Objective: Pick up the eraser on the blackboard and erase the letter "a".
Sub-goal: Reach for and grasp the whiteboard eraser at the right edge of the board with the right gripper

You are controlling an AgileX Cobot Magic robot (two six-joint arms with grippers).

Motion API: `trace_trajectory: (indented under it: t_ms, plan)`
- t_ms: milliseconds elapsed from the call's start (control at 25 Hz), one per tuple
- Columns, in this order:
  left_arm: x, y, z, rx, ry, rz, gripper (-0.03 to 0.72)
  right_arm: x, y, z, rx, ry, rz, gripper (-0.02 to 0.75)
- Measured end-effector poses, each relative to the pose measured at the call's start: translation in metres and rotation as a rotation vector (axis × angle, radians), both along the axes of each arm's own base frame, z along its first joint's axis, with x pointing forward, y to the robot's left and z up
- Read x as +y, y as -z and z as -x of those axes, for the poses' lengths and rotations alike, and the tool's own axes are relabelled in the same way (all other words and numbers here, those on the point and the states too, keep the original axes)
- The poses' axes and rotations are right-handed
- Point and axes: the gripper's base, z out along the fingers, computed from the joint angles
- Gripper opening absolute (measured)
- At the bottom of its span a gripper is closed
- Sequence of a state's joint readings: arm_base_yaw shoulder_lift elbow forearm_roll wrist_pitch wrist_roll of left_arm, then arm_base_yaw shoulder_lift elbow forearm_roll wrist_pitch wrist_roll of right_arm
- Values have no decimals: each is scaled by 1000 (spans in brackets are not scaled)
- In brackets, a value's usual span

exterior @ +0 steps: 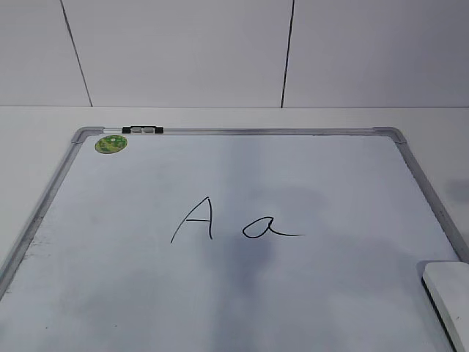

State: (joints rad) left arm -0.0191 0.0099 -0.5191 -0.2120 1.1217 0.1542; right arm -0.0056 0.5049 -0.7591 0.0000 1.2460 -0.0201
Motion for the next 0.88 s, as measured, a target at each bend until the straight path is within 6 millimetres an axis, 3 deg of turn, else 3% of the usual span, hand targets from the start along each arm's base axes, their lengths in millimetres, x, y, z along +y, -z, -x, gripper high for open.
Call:
trace_trajectory:
  t_ms: [240, 880]
  plan:
    - [0, 0, 0, 0, 0, 0, 244, 6, 8, -29, 140, -40, -50, 592]
    - [0, 0, 0, 0, 0, 0, 244, 14, 34, -75, 382, -78, -121, 592]
